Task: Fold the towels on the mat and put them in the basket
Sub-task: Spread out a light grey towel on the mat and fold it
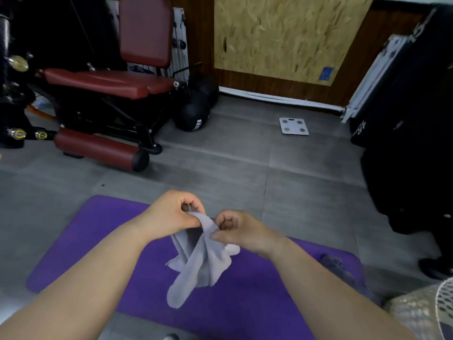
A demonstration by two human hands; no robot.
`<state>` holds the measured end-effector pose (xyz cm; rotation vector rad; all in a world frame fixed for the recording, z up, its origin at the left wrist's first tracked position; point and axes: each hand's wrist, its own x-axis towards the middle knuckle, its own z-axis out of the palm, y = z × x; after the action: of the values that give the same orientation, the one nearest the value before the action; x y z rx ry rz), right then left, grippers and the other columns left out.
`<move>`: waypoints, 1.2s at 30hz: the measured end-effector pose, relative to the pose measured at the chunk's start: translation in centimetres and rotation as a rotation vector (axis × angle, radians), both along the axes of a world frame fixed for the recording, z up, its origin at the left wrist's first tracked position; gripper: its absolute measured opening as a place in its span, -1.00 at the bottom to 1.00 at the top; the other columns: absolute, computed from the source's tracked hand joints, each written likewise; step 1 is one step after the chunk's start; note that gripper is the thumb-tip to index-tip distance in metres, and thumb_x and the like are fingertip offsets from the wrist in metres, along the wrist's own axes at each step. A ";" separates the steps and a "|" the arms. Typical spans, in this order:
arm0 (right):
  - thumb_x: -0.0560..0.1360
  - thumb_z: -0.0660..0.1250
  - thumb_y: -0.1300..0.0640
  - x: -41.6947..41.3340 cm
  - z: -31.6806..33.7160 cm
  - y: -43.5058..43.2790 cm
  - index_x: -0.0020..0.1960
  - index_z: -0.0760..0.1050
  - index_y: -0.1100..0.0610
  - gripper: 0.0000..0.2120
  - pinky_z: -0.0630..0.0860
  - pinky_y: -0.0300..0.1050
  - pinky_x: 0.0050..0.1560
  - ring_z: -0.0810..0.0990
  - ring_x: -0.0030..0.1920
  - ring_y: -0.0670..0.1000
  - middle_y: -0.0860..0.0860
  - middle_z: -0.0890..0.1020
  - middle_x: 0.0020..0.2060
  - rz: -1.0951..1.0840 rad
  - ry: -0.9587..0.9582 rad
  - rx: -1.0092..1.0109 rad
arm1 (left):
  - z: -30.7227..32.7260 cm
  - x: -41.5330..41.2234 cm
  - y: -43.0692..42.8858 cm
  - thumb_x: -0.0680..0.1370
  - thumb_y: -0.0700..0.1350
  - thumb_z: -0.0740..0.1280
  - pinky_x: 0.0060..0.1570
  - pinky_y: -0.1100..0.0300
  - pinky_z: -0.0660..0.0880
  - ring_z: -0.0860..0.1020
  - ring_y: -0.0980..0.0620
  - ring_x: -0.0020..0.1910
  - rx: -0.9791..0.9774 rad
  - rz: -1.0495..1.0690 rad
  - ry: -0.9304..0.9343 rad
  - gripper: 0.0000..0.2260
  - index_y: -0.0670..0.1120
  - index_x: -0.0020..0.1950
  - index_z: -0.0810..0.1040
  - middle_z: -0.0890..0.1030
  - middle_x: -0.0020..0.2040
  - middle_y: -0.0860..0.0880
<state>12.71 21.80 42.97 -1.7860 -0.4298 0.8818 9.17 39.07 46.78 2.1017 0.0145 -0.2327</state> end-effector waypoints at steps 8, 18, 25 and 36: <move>0.36 0.28 0.11 -3.1 -4.3 7.5 -0.05 0.42 0.10 -0.83 0.36 -0.14 -0.15 0.45 -0.15 0.01 0.03 0.49 -0.16 0.150 -0.027 -0.483 | -0.8 3.4 11.6 0.36 -0.39 0.39 -0.36 0.46 0.40 0.49 0.23 -0.40 -0.121 0.072 -0.085 -0.70 -0.01 -0.43 0.55 0.58 -0.47 0.15; 0.51 -0.11 -0.03 -0.7 -4.9 1.1 0.07 0.45 0.05 -0.60 0.17 -0.17 0.33 0.44 0.28 0.04 0.08 0.51 0.25 0.128 -0.432 -1.146 | -3.9 7.3 16.9 0.37 -0.48 0.33 -0.42 0.54 0.33 0.46 0.31 -0.47 -0.015 -0.022 -0.027 -0.71 -0.09 -0.37 0.53 0.55 -0.52 0.21; 0.56 0.11 -0.05 -0.9 -2.8 -4.0 0.16 0.42 0.06 -0.72 0.34 -0.19 0.13 0.44 0.27 0.03 0.04 0.51 0.23 0.056 -0.378 -1.277 | -4.7 8.8 19.4 0.41 -0.24 0.43 -0.27 0.52 0.42 0.55 0.23 -0.26 0.103 -0.316 0.364 -0.90 -0.05 -0.24 0.63 0.64 -0.31 0.09; 0.61 0.03 0.01 -2.1 -6.4 -8.7 0.34 0.35 -0.05 -0.66 0.34 -0.23 0.25 0.43 0.30 -0.01 -0.01 0.45 0.32 0.126 -0.085 -1.439 | -10.8 10.5 20.4 0.45 -0.15 0.40 -0.34 0.46 0.33 0.44 0.22 -0.38 0.266 -0.300 0.533 -0.80 -0.05 -0.39 0.57 0.51 -0.50 0.16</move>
<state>10.64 13.06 36.57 -3.1101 0.1525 1.3550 19.67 59.49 36.02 2.2375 0.0504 -1.0138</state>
